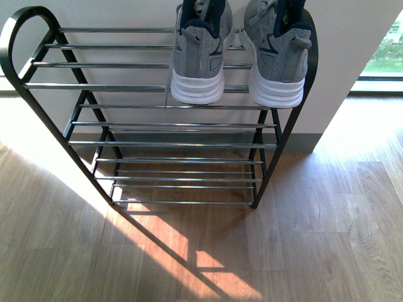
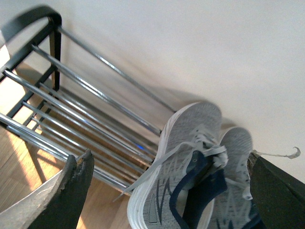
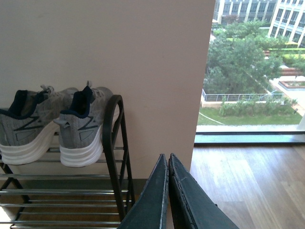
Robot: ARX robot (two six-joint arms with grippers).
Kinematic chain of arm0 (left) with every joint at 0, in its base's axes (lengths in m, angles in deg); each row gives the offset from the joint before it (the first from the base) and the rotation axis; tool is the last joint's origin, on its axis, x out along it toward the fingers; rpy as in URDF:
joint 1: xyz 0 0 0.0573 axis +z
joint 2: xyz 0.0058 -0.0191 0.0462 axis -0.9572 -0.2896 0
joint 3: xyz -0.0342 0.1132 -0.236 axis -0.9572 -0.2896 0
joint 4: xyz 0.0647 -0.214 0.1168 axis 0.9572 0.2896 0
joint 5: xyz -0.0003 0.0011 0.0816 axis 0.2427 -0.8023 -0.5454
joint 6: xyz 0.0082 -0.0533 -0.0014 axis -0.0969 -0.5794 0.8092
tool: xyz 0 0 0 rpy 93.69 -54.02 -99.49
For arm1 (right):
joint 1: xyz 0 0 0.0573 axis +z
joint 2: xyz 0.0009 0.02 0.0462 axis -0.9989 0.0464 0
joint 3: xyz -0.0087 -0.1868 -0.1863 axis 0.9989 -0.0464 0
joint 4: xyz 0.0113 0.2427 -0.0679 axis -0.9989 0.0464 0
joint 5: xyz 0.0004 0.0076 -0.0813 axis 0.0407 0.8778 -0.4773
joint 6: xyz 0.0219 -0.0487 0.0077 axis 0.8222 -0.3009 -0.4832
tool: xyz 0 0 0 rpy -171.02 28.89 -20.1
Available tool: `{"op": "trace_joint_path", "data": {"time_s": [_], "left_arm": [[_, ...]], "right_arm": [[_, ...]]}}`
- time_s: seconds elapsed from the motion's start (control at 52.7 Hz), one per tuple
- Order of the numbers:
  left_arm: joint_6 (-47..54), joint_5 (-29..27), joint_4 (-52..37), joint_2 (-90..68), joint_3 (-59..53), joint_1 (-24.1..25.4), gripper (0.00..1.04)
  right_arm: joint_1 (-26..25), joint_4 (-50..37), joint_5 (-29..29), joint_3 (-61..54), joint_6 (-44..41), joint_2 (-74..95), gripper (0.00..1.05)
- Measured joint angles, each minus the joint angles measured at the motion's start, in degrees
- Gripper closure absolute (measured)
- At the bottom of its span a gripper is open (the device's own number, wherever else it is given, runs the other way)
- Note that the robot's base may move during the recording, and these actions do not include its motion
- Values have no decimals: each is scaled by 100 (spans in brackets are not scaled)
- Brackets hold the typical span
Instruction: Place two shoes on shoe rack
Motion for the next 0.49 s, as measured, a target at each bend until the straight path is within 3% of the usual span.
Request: {"op": "trace_joint_path", "data": {"time_s": [0.114,0.228,0.36,0.398,0.493], "left_arm": [[181,-225,280,1012,-448,114,9],[774,-800,1187,2455,-669,240,9],[1182,-938,1609,3259,-671,306,9],[1585,-627,1045,3523,-933,389,14],[3394,133,-1436,4234,-2553,651,36]], "right_arm": [[0,0,0,0,0,0,103],[0,0,0,0,0,0,103],[0,0,0,0,0,0,103],[0,0,0,0,0,0,103],[0,0,0,0,0,0,103]]}}
